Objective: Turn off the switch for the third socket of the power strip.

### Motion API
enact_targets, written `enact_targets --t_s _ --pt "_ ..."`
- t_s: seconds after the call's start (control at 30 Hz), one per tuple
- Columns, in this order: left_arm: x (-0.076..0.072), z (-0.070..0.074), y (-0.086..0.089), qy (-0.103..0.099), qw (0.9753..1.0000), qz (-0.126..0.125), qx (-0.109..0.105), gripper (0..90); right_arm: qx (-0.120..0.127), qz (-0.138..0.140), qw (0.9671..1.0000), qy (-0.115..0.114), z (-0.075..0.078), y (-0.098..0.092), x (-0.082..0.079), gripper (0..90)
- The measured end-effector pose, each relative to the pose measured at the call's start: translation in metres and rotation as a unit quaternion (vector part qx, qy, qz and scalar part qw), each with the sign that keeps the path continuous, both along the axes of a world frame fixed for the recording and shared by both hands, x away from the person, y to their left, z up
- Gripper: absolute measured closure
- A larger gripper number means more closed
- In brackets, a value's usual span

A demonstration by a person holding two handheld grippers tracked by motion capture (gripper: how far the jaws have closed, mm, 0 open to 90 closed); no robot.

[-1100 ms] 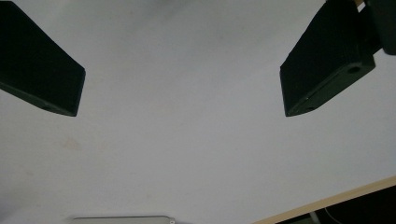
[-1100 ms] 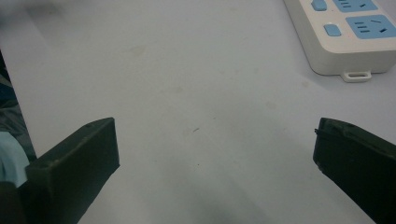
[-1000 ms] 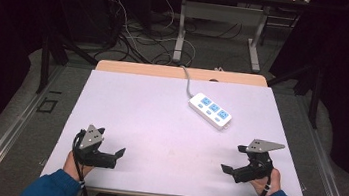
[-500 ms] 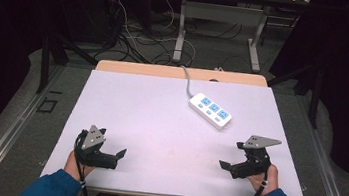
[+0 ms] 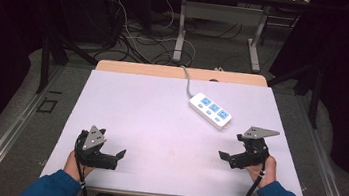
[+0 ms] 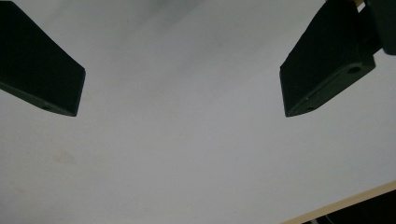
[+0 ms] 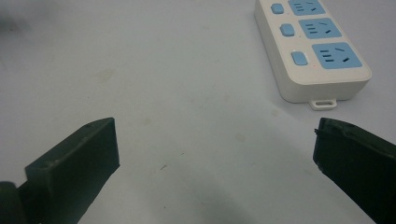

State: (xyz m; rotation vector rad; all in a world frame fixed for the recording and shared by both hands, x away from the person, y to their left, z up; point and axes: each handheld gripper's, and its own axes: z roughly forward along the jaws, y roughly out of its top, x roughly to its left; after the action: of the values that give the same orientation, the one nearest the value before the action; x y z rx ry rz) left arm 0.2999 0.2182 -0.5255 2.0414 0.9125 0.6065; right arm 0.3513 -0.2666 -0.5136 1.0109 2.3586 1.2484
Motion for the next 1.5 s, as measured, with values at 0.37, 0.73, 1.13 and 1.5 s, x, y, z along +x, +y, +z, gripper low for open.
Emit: enact_targets --t_s 0.37,0.73,1.13,1.5 --pt "0.001 -0.001 -0.003 -0.001 1.0000 -0.002 0.000 0.1 0.002 -0.004 1.0000 -0.001 0.005 0.002 0.017 0.0" --pt "0.004 -0.002 -0.006 0.000 1.0000 -0.006 0.005 0.1 -0.001 -0.007 1.0000 0.004 0.004 0.008 0.035 0.0" --pt "0.004 -0.003 -0.007 0.003 0.9999 -0.006 0.010 0.1 0.009 -0.009 0.9999 0.002 0.008 0.014 0.060 0.0" --pt "0.004 -0.003 -0.008 0.002 0.9999 -0.007 0.012 0.1 0.009 -0.014 0.9999 0.002 0.007 0.015 0.078 0.0"
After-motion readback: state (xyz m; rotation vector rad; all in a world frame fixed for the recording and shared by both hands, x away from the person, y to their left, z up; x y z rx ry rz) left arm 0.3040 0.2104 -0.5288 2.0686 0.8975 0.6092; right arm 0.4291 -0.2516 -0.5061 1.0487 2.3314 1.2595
